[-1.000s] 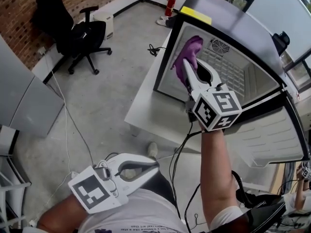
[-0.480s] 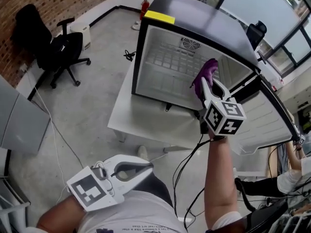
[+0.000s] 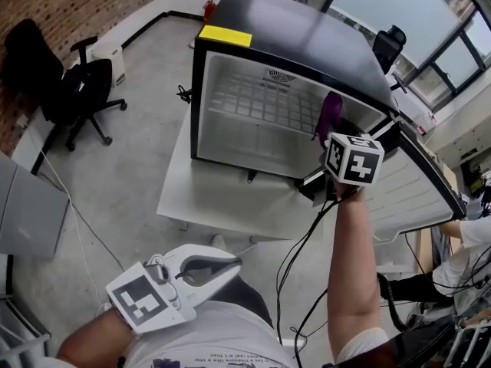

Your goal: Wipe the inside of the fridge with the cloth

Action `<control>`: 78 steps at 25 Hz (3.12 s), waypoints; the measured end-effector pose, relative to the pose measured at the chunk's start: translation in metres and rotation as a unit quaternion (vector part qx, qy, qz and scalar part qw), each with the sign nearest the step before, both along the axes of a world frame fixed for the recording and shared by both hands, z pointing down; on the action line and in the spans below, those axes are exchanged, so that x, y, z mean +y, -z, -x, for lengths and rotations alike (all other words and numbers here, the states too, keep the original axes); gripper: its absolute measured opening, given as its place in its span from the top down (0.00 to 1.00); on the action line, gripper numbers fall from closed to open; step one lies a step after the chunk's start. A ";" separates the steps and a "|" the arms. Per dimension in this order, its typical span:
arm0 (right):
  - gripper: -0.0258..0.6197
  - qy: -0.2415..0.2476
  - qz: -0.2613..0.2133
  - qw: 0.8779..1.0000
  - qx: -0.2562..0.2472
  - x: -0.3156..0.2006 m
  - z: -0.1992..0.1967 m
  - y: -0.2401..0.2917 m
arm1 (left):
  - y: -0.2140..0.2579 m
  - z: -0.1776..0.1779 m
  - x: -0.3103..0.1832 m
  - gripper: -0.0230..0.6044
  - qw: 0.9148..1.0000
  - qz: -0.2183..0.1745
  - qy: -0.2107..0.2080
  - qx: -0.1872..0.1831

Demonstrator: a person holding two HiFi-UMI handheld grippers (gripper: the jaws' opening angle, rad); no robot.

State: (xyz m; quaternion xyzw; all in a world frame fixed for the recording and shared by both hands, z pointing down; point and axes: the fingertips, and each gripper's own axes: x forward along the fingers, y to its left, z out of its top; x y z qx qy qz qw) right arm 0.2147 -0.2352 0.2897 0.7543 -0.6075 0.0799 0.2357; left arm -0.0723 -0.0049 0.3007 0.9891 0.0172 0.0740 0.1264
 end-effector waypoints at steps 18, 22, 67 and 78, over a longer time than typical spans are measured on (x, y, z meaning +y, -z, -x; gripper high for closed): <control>0.85 -0.029 0.105 0.994 0.002 -0.059 -0.021 -0.044 | -0.005 -0.008 -0.048 0.96 1.000 0.010 0.001 -0.002; 0.85 -0.017 0.129 0.992 0.007 -0.069 -0.011 -0.055 | -0.008 -0.007 -0.052 0.96 1.000 -0.001 0.006 -0.009; 0.85 0.187 0.128 0.974 -0.025 -0.139 0.193 -0.063 | -0.012 0.040 -0.053 0.96 0.993 0.026 0.114 0.000; 0.85 0.223 0.067 0.972 -0.033 -0.113 0.202 -0.041 | -0.011 0.036 -0.037 0.96 0.995 0.015 0.101 -0.006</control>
